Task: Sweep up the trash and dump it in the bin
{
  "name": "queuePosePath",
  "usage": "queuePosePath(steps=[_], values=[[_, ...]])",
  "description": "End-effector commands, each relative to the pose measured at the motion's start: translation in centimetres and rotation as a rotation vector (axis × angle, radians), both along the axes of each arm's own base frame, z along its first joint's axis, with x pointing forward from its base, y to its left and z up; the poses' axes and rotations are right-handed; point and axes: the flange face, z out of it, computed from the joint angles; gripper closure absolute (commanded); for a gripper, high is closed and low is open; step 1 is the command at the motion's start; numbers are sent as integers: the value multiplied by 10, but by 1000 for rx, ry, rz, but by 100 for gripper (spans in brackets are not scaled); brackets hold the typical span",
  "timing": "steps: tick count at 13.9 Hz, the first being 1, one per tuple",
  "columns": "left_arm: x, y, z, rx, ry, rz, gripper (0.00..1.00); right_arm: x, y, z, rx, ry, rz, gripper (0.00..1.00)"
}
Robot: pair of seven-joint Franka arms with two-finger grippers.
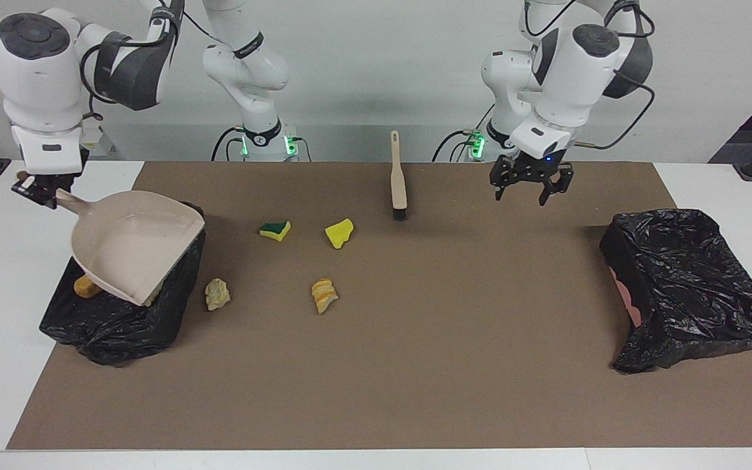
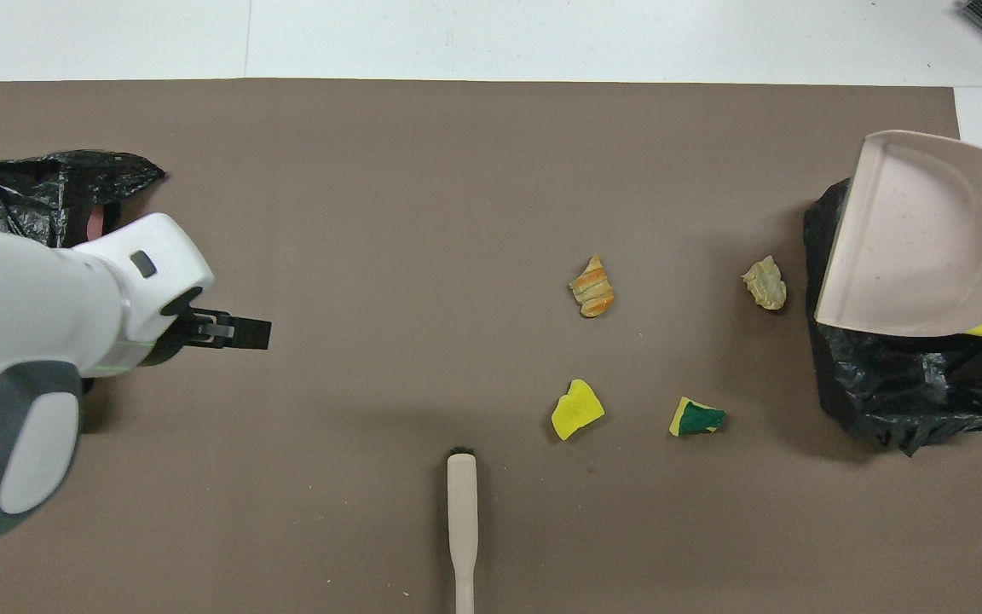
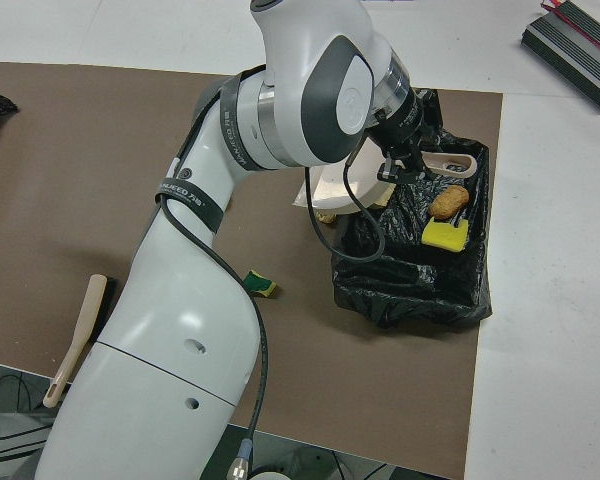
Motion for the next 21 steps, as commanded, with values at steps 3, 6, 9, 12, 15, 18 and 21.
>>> queuePosePath(steps=[3, 6, 9, 12, 15, 18, 21], values=[[23, 53, 76, 20, -10, -72, 0, -8, 64, -11, 127, -41, -260, 100], [29, 77, 105, 23, -8, -56, 0, -9, 121, -24, 223, -44, -537, 100], [41, 105, 108, 15, 21, -27, 0, -8, 204, -48, 297, -32, -801, 100], [39, 106, 111, 18, 6, -72, 0, -3, 288, -83, 327, -33, -991, 100], [38, 111, 111, 18, 6, -61, 0, -5, 367, -115, 334, -49, -1042, 100], [38, 113, 110, 24, 9, -56, 0, -4, 451, -157, 332, -61, -1215, 100], [42, 110, 107, 33, 21, -58, 0, 22, 517, -195, 346, -90, -1364, 100]])
